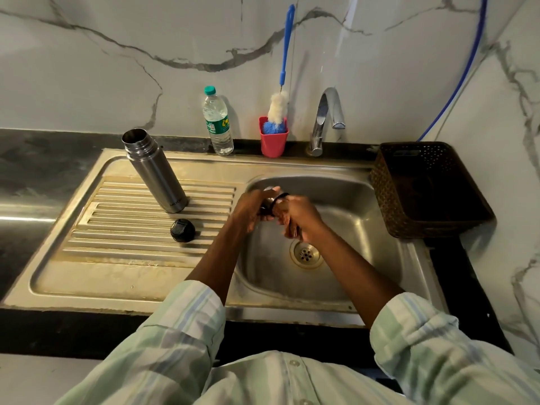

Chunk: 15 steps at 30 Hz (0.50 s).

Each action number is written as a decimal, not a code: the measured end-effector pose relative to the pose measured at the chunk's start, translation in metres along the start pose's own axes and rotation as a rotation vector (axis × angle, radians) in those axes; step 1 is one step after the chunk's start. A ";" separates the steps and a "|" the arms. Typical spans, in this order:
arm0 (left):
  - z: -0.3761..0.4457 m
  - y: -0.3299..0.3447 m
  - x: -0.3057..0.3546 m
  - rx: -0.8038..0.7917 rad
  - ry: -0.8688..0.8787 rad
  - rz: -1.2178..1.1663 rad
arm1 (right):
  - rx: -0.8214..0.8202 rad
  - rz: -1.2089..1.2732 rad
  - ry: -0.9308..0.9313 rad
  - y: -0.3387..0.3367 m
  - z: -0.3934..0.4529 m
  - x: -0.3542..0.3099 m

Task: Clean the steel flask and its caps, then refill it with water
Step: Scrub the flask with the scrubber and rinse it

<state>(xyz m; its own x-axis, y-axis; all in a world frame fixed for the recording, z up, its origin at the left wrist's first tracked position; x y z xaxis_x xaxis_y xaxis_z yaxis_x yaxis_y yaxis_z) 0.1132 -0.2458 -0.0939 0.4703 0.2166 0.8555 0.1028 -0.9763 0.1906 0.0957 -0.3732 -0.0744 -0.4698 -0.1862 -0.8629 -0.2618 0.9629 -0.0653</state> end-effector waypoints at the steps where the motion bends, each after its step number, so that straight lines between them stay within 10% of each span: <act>1: -0.001 0.001 0.000 -0.040 0.036 -0.059 | -0.120 0.383 0.151 0.010 -0.004 0.009; 4: -0.006 -0.001 -0.001 -0.094 0.113 -0.172 | -0.287 0.886 0.238 0.019 -0.012 0.006; 15: -0.052 -0.075 0.006 0.324 0.403 -0.253 | -0.386 0.893 0.127 0.054 -0.022 0.011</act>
<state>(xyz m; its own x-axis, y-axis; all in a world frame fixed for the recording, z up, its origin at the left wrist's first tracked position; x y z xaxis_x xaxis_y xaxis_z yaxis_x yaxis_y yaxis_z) 0.0625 -0.1709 -0.0776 0.0319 0.3650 0.9304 0.4618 -0.8310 0.3102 0.0578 -0.3275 -0.0769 -0.7102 0.5387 -0.4532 -0.0127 0.6339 0.7733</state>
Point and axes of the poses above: each hand's wrist, its own z-axis towards the middle knuckle, its own y-axis out of the palm, x = y × z, the point moved 9 cm from there along z, towards the middle knuckle, and after that the axes turned 4 degrees about -x, right-handed, at the moved point
